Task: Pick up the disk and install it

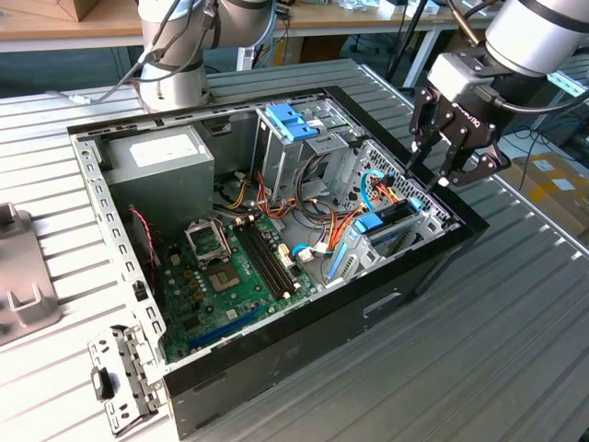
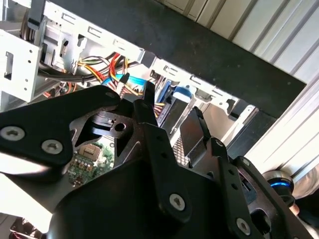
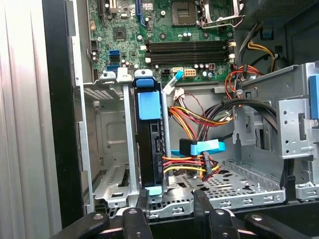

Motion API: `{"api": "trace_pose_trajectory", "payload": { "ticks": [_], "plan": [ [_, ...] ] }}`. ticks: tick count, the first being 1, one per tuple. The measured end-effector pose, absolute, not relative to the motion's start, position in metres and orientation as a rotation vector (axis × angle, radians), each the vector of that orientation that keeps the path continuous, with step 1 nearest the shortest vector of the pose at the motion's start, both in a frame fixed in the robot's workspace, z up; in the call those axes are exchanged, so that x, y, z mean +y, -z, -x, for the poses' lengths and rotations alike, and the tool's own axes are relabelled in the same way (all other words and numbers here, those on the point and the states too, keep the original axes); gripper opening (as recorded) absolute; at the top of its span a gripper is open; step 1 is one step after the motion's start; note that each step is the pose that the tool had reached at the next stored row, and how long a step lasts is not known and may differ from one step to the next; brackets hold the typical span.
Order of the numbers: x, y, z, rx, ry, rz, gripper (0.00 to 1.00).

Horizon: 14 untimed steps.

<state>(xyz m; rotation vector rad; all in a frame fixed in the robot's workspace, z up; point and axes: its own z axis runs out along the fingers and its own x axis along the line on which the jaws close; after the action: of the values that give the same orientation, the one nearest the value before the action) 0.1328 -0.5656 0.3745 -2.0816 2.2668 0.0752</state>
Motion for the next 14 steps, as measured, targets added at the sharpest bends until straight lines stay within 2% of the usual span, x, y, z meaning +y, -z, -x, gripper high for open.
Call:
{"api": "trace_pose_trajectory", "payload": {
  "ticks": [14],
  "plan": [
    [-0.562, -0.375, -0.116, 2.267, -0.075, 2.082, 0.48]
  ]
}}
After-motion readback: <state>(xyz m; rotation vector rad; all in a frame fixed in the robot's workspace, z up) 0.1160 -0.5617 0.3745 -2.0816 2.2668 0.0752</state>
